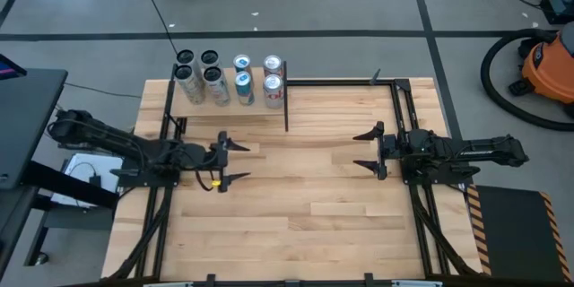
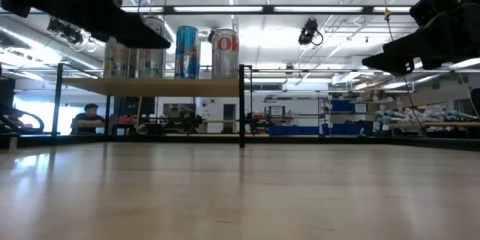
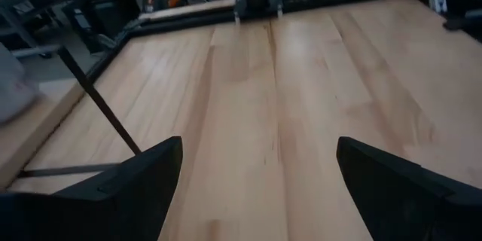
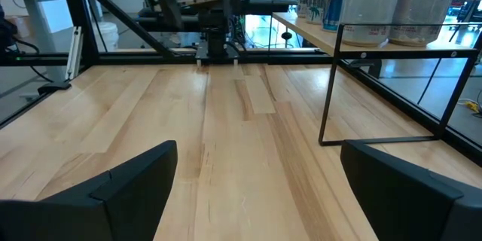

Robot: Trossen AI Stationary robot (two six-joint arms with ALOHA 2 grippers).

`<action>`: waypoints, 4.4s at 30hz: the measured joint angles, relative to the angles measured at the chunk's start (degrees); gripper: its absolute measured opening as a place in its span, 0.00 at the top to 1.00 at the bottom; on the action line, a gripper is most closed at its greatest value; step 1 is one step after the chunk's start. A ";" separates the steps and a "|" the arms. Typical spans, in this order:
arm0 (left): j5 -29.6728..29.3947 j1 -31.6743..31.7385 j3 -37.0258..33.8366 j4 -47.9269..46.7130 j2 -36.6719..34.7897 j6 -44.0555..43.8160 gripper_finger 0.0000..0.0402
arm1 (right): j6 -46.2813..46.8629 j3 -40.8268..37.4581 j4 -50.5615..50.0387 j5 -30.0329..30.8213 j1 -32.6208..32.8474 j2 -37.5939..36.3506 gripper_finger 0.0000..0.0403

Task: Place canned beverage on shelf
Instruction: Return to Home Position

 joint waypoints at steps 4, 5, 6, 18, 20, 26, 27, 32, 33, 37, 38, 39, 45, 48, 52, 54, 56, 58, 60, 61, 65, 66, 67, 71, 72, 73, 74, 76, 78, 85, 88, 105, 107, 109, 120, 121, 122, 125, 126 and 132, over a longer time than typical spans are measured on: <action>0.74 -0.02 -2.07 0.73 -0.01 0.09 0.10 | 0.00 0.01 0.00 0.00 0.00 0.01 0.05; 0.87 -0.02 -2.90 1.75 -0.02 0.20 0.10 | 0.00 0.02 0.00 0.01 0.01 0.00 0.05; 0.93 -0.02 -3.88 3.24 -0.02 0.23 0.10 | 0.00 0.00 0.00 0.02 0.00 0.02 0.05; 0.94 2.43 -11.60 8.13 -0.07 -7.59 0.10 | 0.00 0.00 0.00 0.00 0.02 0.01 0.05; 0.92 2.43 -12.17 8.05 -0.07 -6.44 0.10 | 0.00 0.02 0.00 0.01 0.00 0.01 0.05; 0.90 2.43 -12.21 7.65 -0.07 -6.28 0.10 | 0.00 0.00 0.00 0.00 0.02 0.00 0.05; 0.90 2.43 -12.20 6.73 -0.20 -6.26 0.10 | 0.00 0.01 -0.01 0.00 0.00 0.01 0.05; 0.60 2.56 -12.22 1.25 -3.77 -4.43 0.10 | 0.00 0.02 0.00 0.00 0.00 0.02 0.05; 0.59 2.56 -12.22 0.76 -4.65 -3.77 0.10 | 0.00 0.02 -0.02 0.01 0.02 0.00 0.05; 0.62 2.56 -12.22 -0.90 -8.28 -1.62 0.10 | 0.00 0.00 -0.01 0.01 0.01 0.00 0.05; 0.63 2.56 -12.22 -1.37 -9.21 -1.02 0.10 | 0.00 0.00 0.00 0.00 0.00 0.02 0.05; 0.59 2.56 -12.21 -2.21 -10.33 -0.47 0.10 | 0.00 0.01 0.00 0.01 0.01 0.01 0.05; 0.62 2.56 -12.22 -6.98 -15.45 -0.34 0.10 | 0.00 0.00 0.00 0.01 0.02 0.02 0.05; 0.64 2.56 -12.22 -9.34 -17.69 -0.34 0.10 | 0.00 0.00 0.00 0.01 0.00 0.00 0.05; 0.66 2.56 -12.22 -12.62 -21.93 -0.34 0.10 | 0.00 0.01 0.00 0.01 0.01 0.01 0.05; 0.66 2.56 -12.22 -14.00 -24.35 -0.29 0.10 | 0.00 0.02 0.00 0.00 0.00 0.01 0.05; 0.64 2.56 -12.76 -14.56 -26.84 -0.29 0.10 | 0.00 0.01 0.00 0.01 0.00 0.00 0.05; 0.66 2.56 -14.42 -14.52 -29.50 -0.32 0.10 | 0.00 0.00 0.00 0.00 0.02 0.02 0.05; 0.68 2.54 -16.53 -14.46 -32.20 -1.06 0.10 | 0.00 0.00 0.00 0.02 0.02 0.00 0.05; 0.68 2.47 -17.62 -14.32 -33.40 -2.39 0.10 | 0.00 0.02 0.00 0.00 0.02 0.00 0.05; 1.80 2.40 -19.73 -11.18 -36.26 -6.14 0.10 | 0.00 0.02 0.00 0.01 0.01 0.00 0.05; 2.24 2.38 -19.81 -10.96 -36.44 -5.02 0.10 | 0.00 0.01 0.00 0.01 0.00 0.00 0.05; 2.56 2.29 -19.82 -11.02 -36.88 -3.64 0.10 | -0.01 0.01 0.02 0.00 0.01 0.00 0.05; 4.04 1.62 -20.24 -10.68 -39.01 0.72 0.10 | 0.00 0.00 0.02 0.00 0.02 0.00 0.05; 4.98 1.45 -20.27 -10.64 -39.66 1.28 0.10 | 0.00 0.00 0.00 0.00 0.02 0.00 0.05; 6.04 1.42 -20.31 -10.68 -40.23 2.12 0.10 | 0.00 0.00 0.00 0.01 0.01 0.00 0.05; 6.82 1.40 -20.33 -10.88 -40.79 2.94 0.10 | 0.00 0.01 0.01 0.02 0.01 0.00 0.05; 7.67 1.40 -20.34 -11.07 -42.08 5.69 0.10 | 0.00 0.01 0.00 0.02 0.02 0.00 0.05; 7.93 1.40 -20.36 -11.18 -43.25 8.69 0.10 | -0.01 0.00 0.00 0.00 0.00 0.00 0.05; 8.75 1.44 -20.46 -10.44 -47.61 8.52 0.10 | 0.00 0.01 0.01 0.02 0.01 0.00 0.05; 8.70 1.45 -20.48 -8.88 -48.82 8.33 0.10 | -0.01 0.01 0.02 0.00 0.01 0.00 0.05; 8.70 1.46 -20.50 -7.39 -49.64 8.19 0.10 | 0.00 0.01 0.02 0.02 0.18 0.00 0.05; 8.70 1.46 -20.50 -7.43 -49.86 8.19 0.10 | 0.00 0.02 0.02 0.02 0.35 -0.09 0.05; 8.70 1.46 -20.50 -7.43 -50.72 8.16 0.10 | 0.00 0.00 0.01 0.01 0.63 -0.69 0.05; 8.68 1.53 -20.52 -6.06 -52.61 8.14 0.10 | -0.01 0.00 0.20 0.00 0.92 -5.98 0.05; 8.68 1.53 -20.52 -6.12 -52.61 8.14 0.10 | -0.02 0.00 -0.10 0.00 0.92 -6.72 0.05; 8.68 1.53 -20.52 -6.10 -52.61 8.14 0.10 | -0.02 0.00 0.03 0.00 0.92 -7.37 0.05; 8.68 1.53 -20.52 -6.08 -52.61 8.14 0.10 | -0.01 0.00 0.62 0.00 0.88 -7.70 0.05; 8.68 1.53 -20.52 -6.08 -52.61 8.14 0.10 | 0.00 0.00 1.08 0.00 0.87 -7.70 0.05; 8.68 1.53 -20.52 -6.08 -52.59 8.14 0.10 | -0.02 0.00 1.70 0.00 0.87 -7.72 0.05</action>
